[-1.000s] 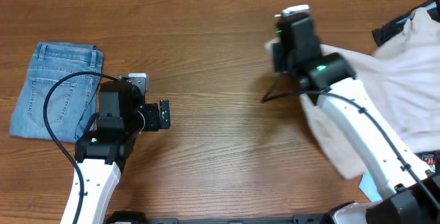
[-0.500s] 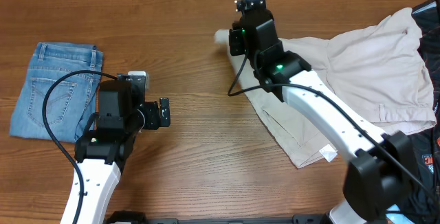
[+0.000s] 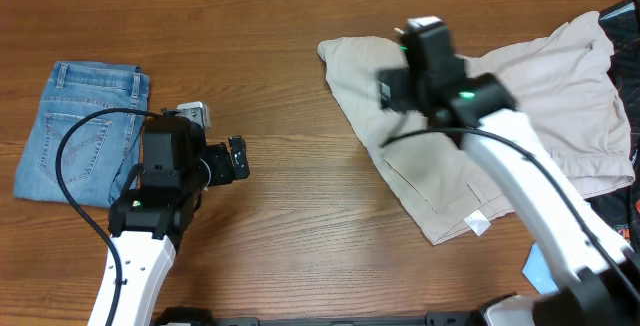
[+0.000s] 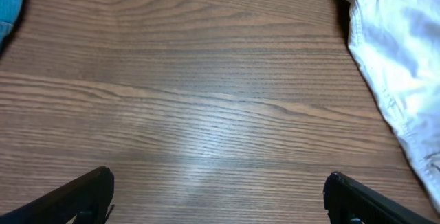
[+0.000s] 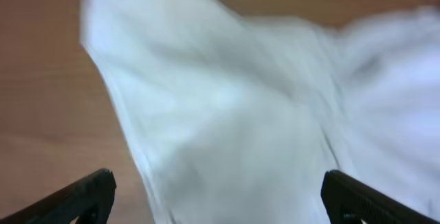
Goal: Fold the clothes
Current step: 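Drag the beige shorts leftward toward the table center with the right gripper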
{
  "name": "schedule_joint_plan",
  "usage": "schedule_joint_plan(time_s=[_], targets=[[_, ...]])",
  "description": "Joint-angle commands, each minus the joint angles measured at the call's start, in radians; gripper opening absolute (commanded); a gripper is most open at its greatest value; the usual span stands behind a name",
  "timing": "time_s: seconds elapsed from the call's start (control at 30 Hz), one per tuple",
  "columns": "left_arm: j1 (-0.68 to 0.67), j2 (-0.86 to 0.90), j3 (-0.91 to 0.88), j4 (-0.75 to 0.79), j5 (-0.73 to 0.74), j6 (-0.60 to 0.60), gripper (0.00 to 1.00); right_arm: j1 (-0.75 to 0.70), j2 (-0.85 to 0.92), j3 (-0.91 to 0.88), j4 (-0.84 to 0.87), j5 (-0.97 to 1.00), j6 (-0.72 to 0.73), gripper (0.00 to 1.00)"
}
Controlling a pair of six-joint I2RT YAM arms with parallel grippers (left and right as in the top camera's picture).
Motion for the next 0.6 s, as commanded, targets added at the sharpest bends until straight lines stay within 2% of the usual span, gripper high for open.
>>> schedule_joint_plan(time_s=[0.0, 0.1, 0.2, 0.33, 0.47, 0.57], targets=[[0.005, 0.002, 0.025, 0.008, 0.022, -0.040, 1.00, -0.010, -0.006, -0.003, -0.169, -0.041, 0.107, 1.00], [0.005, 0.002, 0.025, 0.010, 0.023, -0.040, 1.00, -0.008, -0.006, -0.054, -0.256, -0.065, 0.169, 1.00], [0.005, 0.002, 0.025, 0.011, 0.029, -0.040, 1.00, -0.005, -0.006, -0.140, -0.253, -0.089, 0.196, 1.00], [0.005, 0.002, 0.025, 0.011, 0.029, -0.040, 1.00, -0.005, -0.006, -0.288, -0.167, -0.091, 0.231, 1.00], [0.005, 0.002, 0.025, 0.011, 0.029, -0.040, 1.00, -0.001, -0.006, -0.432, -0.039, -0.198, 0.231, 1.00], [0.005, 0.002, 0.025, 0.014, 0.029, -0.040, 1.00, 0.014, -0.006, -0.517, 0.037, -0.208, 0.232, 1.00]])
